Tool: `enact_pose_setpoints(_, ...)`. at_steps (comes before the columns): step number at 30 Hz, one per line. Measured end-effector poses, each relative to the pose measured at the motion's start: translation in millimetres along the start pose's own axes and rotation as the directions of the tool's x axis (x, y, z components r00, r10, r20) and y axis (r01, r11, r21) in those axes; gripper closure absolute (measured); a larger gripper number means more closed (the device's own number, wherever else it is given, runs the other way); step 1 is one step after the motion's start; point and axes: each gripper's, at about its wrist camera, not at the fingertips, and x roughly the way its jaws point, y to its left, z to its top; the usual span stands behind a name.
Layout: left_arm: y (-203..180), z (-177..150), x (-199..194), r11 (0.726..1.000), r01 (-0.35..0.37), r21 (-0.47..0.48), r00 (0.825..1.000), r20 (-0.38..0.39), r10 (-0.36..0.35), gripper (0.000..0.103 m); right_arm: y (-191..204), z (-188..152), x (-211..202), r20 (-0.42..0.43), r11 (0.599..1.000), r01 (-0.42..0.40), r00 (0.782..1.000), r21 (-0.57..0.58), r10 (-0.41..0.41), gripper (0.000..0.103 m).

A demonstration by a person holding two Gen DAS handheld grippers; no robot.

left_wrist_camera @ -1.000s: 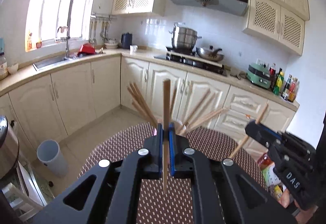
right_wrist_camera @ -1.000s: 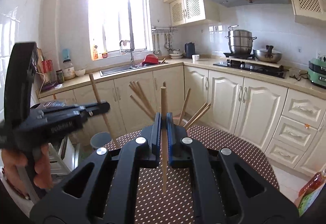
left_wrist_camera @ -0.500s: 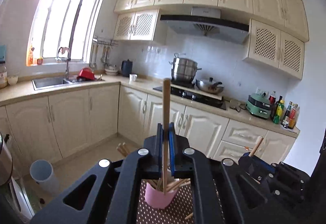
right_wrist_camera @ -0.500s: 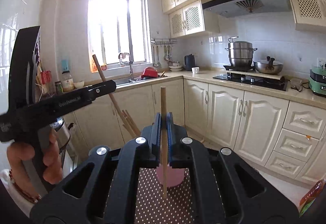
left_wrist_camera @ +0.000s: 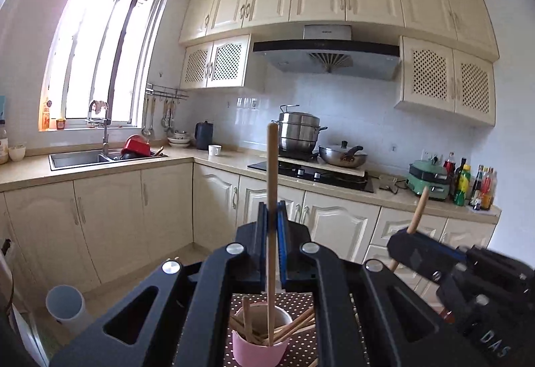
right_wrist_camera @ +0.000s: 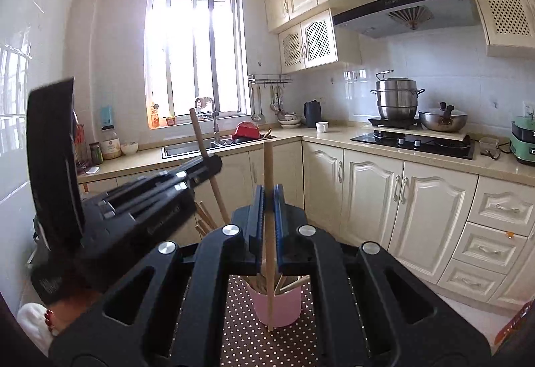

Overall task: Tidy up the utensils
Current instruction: 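Drop the chopsticks into the cup and open both grippers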

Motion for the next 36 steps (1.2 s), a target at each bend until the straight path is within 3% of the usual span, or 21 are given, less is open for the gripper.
enact_pose_setpoints(9, -1.5, -16.6, 13.8, 0.999, -0.009, 0.033, 1.0, 0.018, 0.009, 0.097, -1.4, 1.7, 7.3, 0.02, 1.0, 0.001, 1.0, 0.004, -0.001, 0.097)
enact_pose_setpoints(20, -2.2, -36.3, 29.4, 0.996, 0.013, 0.089, 0.997, -0.072, -0.007, 0.097, 0.7, 6.2, 19.4, 0.06, 1.0, 0.01, 0.998, 0.016, -0.011, 0.097)
enact_pose_setpoints(22, 0.8, -35.5, 29.4, 0.997, 0.035, 0.072, 0.995, -0.094, -0.028, 0.092, 0.8, 6.6, 22.2, 0.066, 1.0, 0.013, 0.998, 0.017, -0.014, 0.097)
enact_pose_setpoints(24, 4.2, -34.1, 28.3, 0.998, 0.029, 0.06, 0.995, -0.099, -0.023, 0.074, 1.5, 7.1, 25.0, 0.074, 1.0, 0.015, 0.997, 0.019, -0.016, 0.097)
enact_pose_setpoints(36, 39.4, -22.5, 7.2, 0.997, -0.074, -0.008, 0.995, -0.065, 0.073, 0.064, 3.1, 3.0, 47.5, 0.123, 0.998, 0.055, 0.991, 0.021, -0.057, 0.097)
